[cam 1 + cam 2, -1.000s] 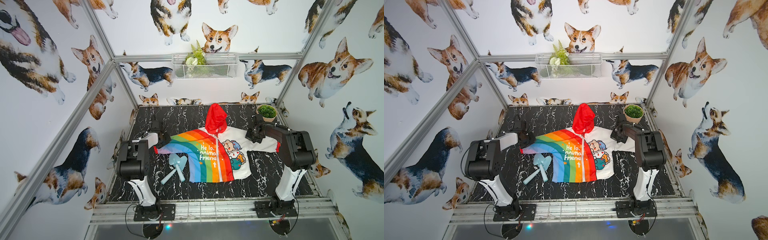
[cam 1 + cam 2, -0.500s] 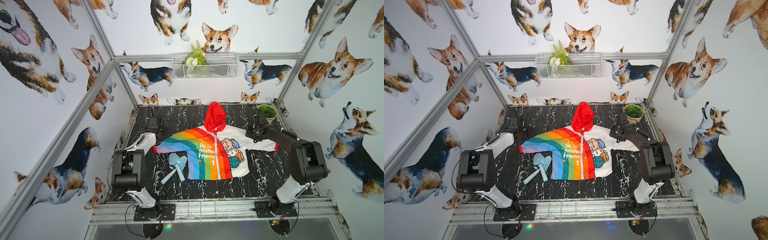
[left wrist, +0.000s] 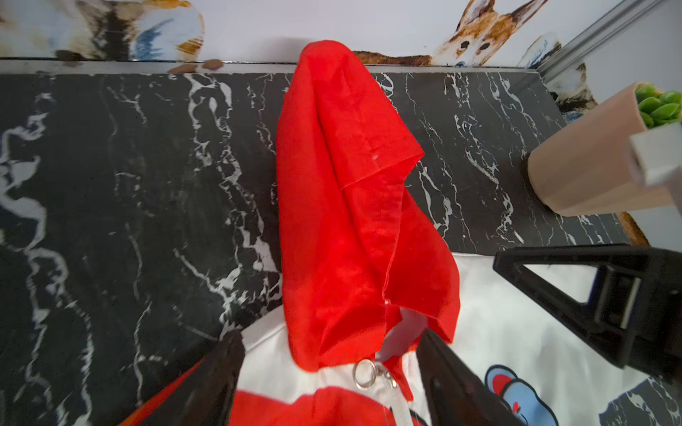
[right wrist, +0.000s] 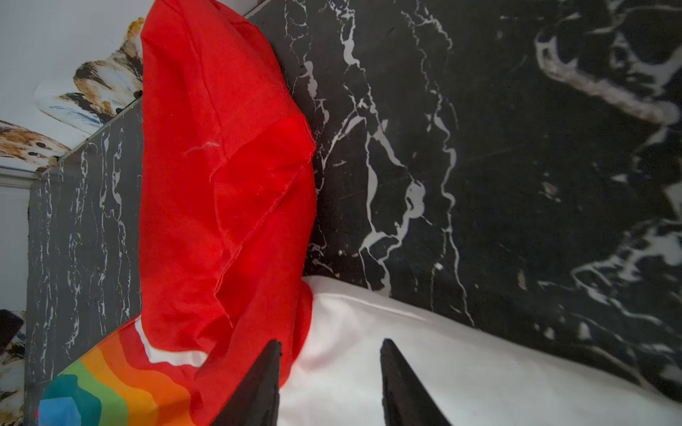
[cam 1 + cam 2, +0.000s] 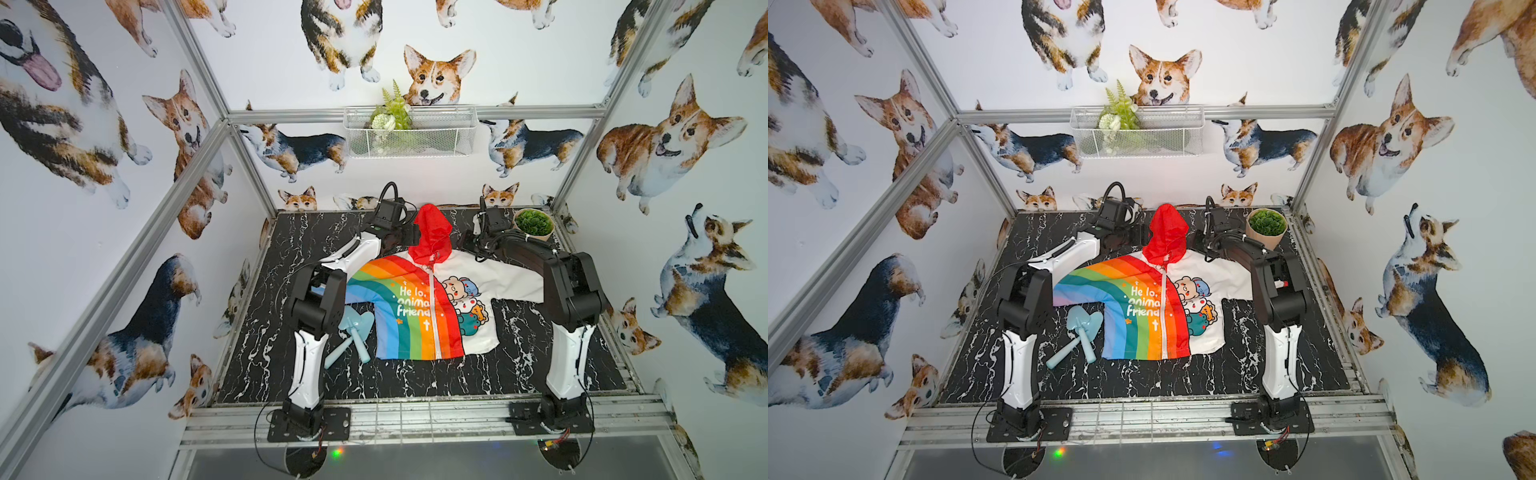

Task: Unzip the jacket
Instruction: Flatten out the jacket at the center of the board.

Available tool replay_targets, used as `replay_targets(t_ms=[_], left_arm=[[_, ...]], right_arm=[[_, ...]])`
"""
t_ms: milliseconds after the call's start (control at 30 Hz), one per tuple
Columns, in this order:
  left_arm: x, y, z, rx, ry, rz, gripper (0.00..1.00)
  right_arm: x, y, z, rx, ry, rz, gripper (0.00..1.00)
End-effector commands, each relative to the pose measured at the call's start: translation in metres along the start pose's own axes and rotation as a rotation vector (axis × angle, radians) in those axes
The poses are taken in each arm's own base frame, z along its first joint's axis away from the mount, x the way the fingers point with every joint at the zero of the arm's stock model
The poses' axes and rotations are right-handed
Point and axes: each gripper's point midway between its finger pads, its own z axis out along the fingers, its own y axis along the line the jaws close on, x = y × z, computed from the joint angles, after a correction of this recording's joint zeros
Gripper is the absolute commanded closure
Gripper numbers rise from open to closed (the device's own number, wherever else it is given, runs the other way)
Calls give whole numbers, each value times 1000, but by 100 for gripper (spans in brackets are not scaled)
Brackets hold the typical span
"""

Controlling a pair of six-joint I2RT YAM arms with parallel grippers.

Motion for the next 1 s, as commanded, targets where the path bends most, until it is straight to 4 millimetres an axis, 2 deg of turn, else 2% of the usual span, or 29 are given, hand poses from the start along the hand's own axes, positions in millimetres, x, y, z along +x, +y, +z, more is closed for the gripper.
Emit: replay_targets(t_ms=[0, 267, 400, 500, 667, 767, 967], left_arm=[[3, 9, 14, -49, 55, 12, 29], [20, 10, 52, -16, 135, -4, 34], [26, 13, 61, -19, 162, -13, 44], [28, 16, 65, -34, 172, -20, 59], [23, 25, 63, -28, 165, -58, 90], [19, 32, 60, 3, 158, -102, 96], [22, 49, 61, 112, 148, -229, 96]], right_arm=[[3, 1, 17, -9, 39, 44, 56], [0, 3, 43, -19, 72, 49, 56], [4, 0, 49, -18, 85, 55, 59], [6, -5, 51, -3, 94, 58, 66], [11, -17, 55, 36, 111, 77, 89], [16, -25, 57, 59, 124, 92, 100], [19, -38, 58, 90, 131, 116, 100]])
